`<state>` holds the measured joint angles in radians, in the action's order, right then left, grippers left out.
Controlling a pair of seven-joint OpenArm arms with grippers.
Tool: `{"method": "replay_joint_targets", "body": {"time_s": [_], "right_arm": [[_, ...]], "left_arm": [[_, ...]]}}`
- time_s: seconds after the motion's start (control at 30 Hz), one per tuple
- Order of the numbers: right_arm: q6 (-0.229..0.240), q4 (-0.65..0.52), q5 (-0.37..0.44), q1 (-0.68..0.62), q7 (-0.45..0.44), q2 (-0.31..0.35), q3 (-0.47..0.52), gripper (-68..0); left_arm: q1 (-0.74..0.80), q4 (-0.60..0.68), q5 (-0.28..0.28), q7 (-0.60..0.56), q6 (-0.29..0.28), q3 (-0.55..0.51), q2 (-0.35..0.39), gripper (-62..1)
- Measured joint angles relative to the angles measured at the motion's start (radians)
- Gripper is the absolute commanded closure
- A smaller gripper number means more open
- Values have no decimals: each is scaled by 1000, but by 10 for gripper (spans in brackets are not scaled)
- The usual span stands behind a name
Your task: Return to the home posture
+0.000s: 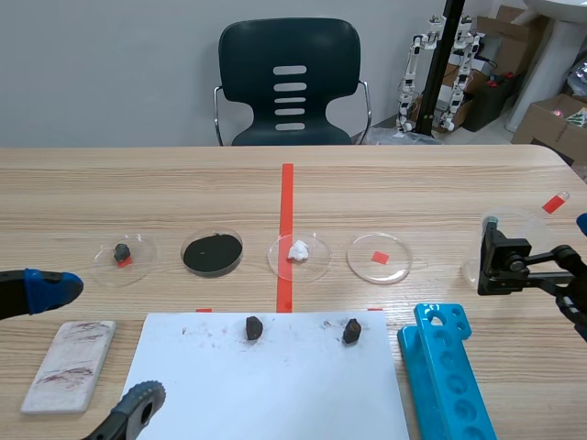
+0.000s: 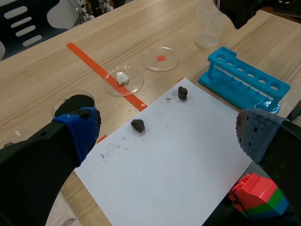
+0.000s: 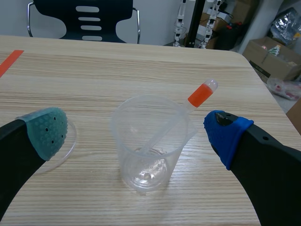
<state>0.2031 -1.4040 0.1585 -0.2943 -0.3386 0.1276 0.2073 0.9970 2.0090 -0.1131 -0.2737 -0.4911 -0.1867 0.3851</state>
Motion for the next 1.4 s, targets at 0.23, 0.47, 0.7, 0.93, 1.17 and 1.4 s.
{"method": "replay_joint_targets", "body": {"time_s": [0.23, 0.47, 0.7, 0.93, 1.17, 1.4], "right_arm": [[0, 0, 0, 0, 0, 0, 0, -606], [0, 0, 0, 0, 0, 0, 0, -606], [0, 0, 0, 0, 0, 0, 0, -606], [0, -96, 0, -75, -1, 6, 0, -606], [2, -322, 7, -287, 0, 61, 0, -606], [4, -479, 18, -519, -10, 180, -71, -606]], "left_arm": [[0, 0, 0, 0, 0, 0, 0, -605], [0, 0, 0, 0, 0, 0, 0, -605], [0, 0, 0, 0, 0, 0, 0, -605], [0, 0, 0, 0, 0, 0, 0, -605], [0, 0, 0, 0, 0, 0, 0, -605], [0, 0, 0, 0, 0, 0, 0, -605]]}}
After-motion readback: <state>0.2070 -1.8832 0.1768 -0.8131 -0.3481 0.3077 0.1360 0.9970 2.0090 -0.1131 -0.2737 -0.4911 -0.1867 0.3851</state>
